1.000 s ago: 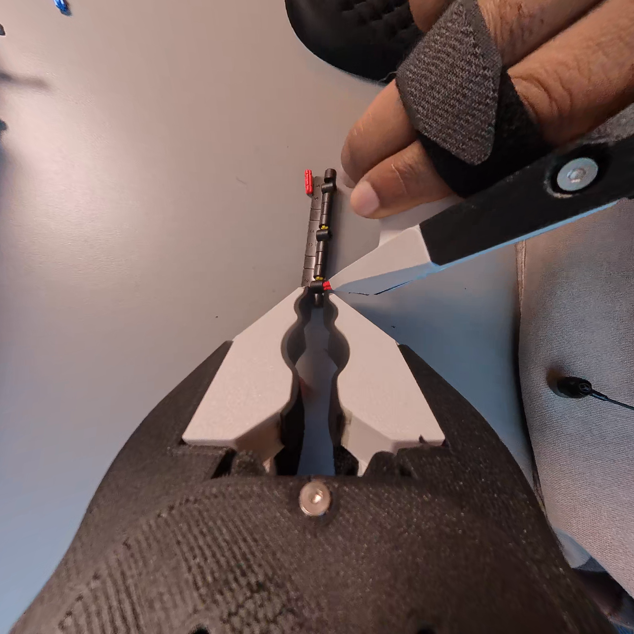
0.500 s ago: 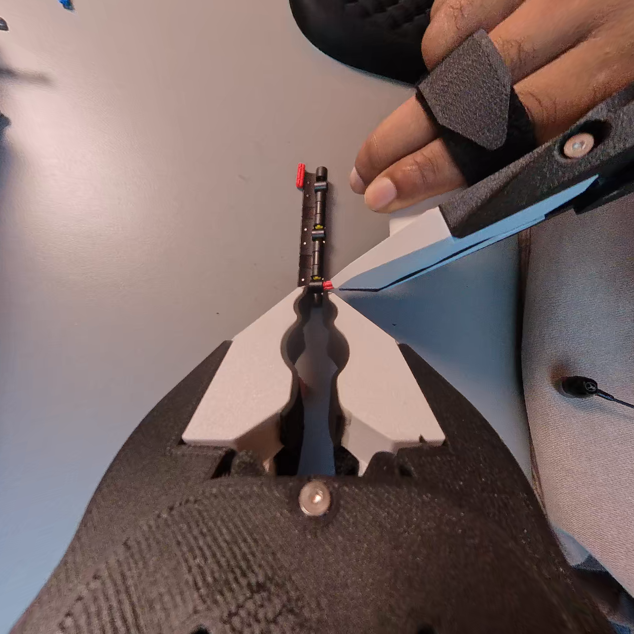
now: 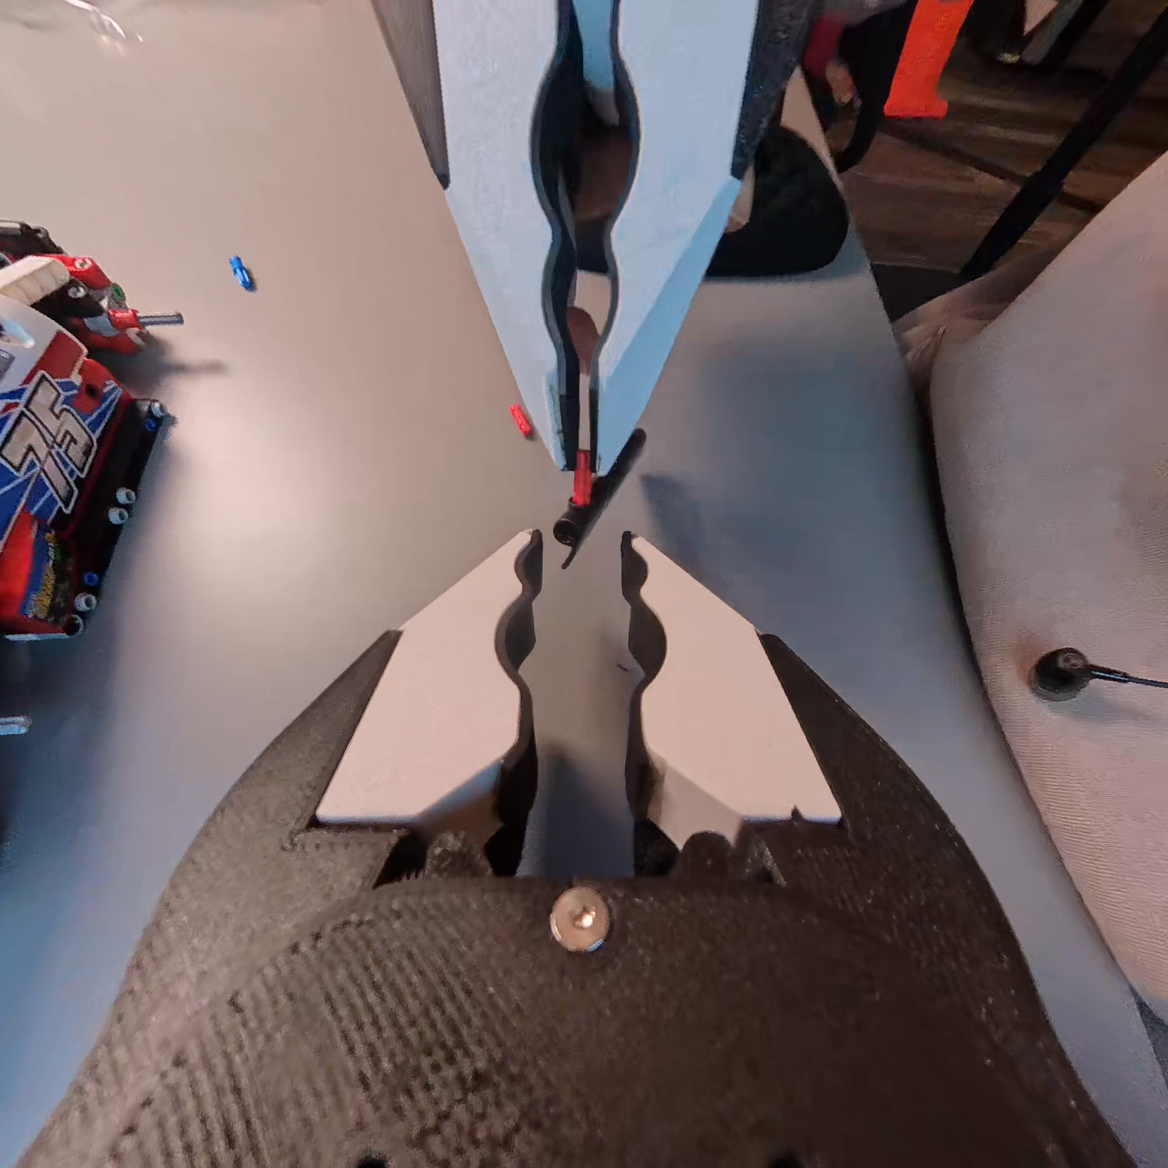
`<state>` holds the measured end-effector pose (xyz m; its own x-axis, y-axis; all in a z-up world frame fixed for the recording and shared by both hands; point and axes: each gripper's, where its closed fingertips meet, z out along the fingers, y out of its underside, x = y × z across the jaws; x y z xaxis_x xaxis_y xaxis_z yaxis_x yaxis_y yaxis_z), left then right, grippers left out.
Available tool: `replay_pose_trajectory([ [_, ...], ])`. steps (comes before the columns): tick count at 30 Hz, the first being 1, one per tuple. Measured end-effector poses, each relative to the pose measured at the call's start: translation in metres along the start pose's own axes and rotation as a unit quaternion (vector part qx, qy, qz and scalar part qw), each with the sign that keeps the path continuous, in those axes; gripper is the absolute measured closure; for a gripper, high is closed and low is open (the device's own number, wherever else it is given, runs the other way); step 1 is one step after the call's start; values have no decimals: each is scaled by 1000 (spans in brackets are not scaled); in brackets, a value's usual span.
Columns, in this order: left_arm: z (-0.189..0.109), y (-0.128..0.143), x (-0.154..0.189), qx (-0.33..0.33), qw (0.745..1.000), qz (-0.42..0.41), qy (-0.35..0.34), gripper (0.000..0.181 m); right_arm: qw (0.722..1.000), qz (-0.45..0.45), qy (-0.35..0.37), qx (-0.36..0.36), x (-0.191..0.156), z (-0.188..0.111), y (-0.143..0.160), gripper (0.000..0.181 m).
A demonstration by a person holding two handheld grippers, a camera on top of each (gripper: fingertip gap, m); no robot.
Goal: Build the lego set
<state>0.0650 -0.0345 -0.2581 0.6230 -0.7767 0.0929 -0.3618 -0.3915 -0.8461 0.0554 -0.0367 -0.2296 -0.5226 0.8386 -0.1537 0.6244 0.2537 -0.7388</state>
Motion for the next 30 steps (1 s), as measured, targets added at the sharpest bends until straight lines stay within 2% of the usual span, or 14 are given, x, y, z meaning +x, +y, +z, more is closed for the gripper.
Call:
replay_pose_trajectory([
  [1,-3,-7,2,27,1000,-9,11,159,999,35,-19,28,0,-4,-7,180],
  [4,-18,-30,8,109,991,-53,59,161,982,122,-71,127,3,-18,-26,180],
  [6,-29,-45,7,164,980,-82,74,168,961,164,-105,194,3,-28,-37,180],
  [8,-39,-56,5,204,968,-113,90,174,945,179,-125,243,2,-34,-44,181],
  [11,-44,-63,5,235,955,-150,106,175,936,159,-122,289,2,-39,-51,180],
  [13,-43,-62,6,230,951,-173,117,176,941,127,-110,293,0,-38,-51,180],
  [18,-35,-57,7,200,948,-209,135,177,966,62,-73,242,-1,-31,-45,180],
  [21,-32,-55,4,194,951,-202,131,177,975,30,-61,211,1,-31,-41,180],
  [30,-42,-65,-12,257,936,-218,105,176,945,95,-109,295,18,-42,-44,180],
])
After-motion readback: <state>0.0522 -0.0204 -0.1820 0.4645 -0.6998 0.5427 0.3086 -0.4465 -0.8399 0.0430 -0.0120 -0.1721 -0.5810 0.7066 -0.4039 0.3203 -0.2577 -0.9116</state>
